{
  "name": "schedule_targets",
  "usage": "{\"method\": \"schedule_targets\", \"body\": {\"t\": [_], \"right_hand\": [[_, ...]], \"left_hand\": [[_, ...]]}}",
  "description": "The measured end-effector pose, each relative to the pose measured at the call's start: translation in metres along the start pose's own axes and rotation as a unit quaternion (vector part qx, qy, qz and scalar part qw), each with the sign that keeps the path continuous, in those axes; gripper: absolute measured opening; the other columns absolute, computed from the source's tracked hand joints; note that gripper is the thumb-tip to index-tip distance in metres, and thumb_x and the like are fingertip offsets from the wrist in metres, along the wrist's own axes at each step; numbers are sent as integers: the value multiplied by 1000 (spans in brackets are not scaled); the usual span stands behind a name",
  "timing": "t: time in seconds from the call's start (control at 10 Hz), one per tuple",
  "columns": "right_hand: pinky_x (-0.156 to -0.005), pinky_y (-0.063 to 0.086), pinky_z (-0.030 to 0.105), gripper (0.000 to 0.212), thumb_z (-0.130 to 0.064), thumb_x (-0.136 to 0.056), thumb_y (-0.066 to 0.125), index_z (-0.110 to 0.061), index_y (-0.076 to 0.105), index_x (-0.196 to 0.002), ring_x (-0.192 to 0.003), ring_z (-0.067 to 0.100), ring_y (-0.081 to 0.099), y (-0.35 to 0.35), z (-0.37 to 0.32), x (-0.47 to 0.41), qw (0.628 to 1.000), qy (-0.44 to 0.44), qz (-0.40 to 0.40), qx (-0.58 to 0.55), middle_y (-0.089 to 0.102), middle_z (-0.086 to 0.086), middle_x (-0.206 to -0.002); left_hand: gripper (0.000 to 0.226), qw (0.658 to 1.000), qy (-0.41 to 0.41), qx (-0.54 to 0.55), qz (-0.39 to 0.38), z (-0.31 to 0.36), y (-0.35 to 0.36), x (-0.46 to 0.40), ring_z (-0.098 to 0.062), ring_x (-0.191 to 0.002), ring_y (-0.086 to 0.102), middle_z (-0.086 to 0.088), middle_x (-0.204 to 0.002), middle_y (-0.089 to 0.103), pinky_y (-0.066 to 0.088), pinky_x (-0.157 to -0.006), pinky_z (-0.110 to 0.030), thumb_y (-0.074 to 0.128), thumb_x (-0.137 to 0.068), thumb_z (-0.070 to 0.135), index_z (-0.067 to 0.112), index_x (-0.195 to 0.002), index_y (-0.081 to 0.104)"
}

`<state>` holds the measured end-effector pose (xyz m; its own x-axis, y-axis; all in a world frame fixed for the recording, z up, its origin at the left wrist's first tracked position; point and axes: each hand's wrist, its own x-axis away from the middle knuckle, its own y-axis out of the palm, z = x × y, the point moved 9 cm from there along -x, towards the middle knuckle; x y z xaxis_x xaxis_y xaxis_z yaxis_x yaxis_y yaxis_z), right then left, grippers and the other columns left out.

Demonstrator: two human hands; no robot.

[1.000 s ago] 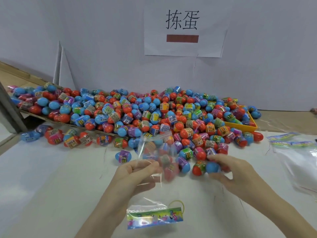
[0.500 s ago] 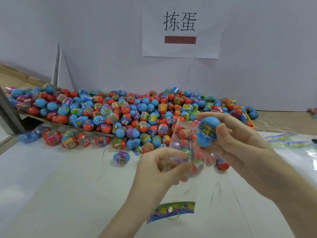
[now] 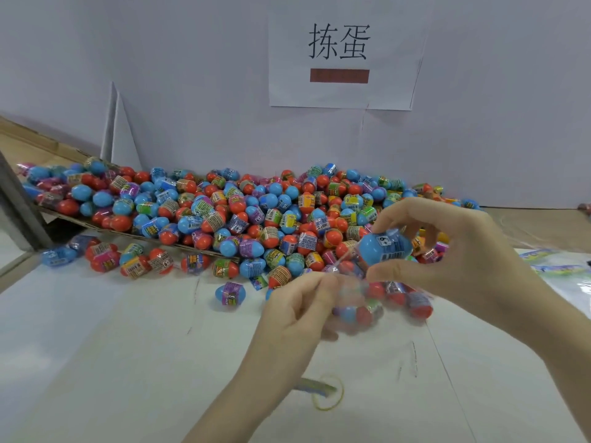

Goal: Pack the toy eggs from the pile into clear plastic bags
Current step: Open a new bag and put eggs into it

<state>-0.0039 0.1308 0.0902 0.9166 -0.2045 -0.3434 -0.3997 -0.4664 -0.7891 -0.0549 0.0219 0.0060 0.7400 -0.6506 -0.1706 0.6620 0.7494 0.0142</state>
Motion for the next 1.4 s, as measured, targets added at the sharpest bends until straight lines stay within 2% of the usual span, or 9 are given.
{"method": "schedule_targets", "body": {"t": [0.2, 0.4, 0.6, 0.7, 0.9, 1.0, 1.2, 1.3, 1.4], "right_hand": [[-64, 47, 15, 46, -40, -61, 80, -33, 58, -101, -73, 5, 53, 10, 4, 2, 999, 1, -51, -3, 57, -14, -86], [-59, 46, 18, 42, -53, -46, 73, -41, 60, -84, -66, 11, 54, 9, 4, 6, 996, -8, -45, -72, 60, -8, -75], [-54, 50, 22, 50, -52, -41, 70, -35, 59, -87, -63, 11, 58, 16, -3, 10, 989, -28, -42, -141, 63, -13, -82], [-54, 52, 21, 50, -51, -38, 71, -32, 57, -81, -61, 11, 61, 12, -1, 9, 986, -20, -7, -164, 65, -9, -76], [-47, 45, 8, 41, -34, -41, 76, -25, 66, -80, -60, 0, 63, 17, -5, 8, 974, -26, -49, -219, 67, -20, -74], [-62, 53, 16, 53, -38, -42, 78, -31, 68, -93, -78, 7, 67, 22, -5, 12, 965, -28, -87, -247, 69, -12, -91], [-67, 50, 9, 41, -32, -57, 72, -23, 70, -97, -82, 6, 61, 18, -14, 13, 991, -93, -2, -101, 65, -9, -90], [-67, 45, 3, 51, -8, -63, 78, -29, 61, -107, -78, -5, 63, 23, -17, 14, 989, -107, -20, -100, 69, -17, -84], [-67, 46, 7, 51, -9, -73, 72, -44, 51, -104, -79, -9, 60, 34, -15, 14, 986, -82, -81, -118, 66, -28, -78]], "left_hand": [[21, 998, -28, 48, -15, -4, 3, -1, -15, -69, 71, 1, -80, 75, 54, -63, -23, 50, -89, 20, 16, -86, 70], [23, 998, -23, 58, -28, -4, 5, 1, -10, -74, 71, 3, -83, 75, 51, -58, -14, 51, -80, 28, 23, -95, 67], [18, 998, -9, 48, -41, 1, 11, 2, 4, -65, 65, 15, -70, 71, 48, -57, -10, 51, -87, 16, 28, -94, 62], [27, 996, -18, 68, -60, 3, 13, 3, 3, -68, 66, 13, -75, 72, 47, -58, -9, 54, -76, 28, 23, -100, 63], [38, 992, -65, 65, -89, -7, 11, -1, -12, -77, 68, 3, -89, 73, 54, -75, -23, 65, -73, 41, 19, -103, 69], [37, 991, -84, 64, -80, -8, 7, -2, -31, -94, 65, -7, -98, 72, 42, -97, -52, 65, -76, 45, 22, -104, 71], [40, 988, -85, 91, -95, -9, 10, -3, -15, -83, 70, -5, -96, 73, 55, -79, -27, 64, -69, 40, 17, -100, 72], [35, 990, -84, 77, -77, -10, 8, -4, -15, -88, 67, -6, -97, 73, 51, -88, -36, 63, -66, 40, 24, -95, 74], [44, 990, -99, 72, -72, -14, 8, -5, -14, -88, 67, -1, -95, 74, 52, -84, -30, 63, -60, 45, 24, -98, 72]]}}
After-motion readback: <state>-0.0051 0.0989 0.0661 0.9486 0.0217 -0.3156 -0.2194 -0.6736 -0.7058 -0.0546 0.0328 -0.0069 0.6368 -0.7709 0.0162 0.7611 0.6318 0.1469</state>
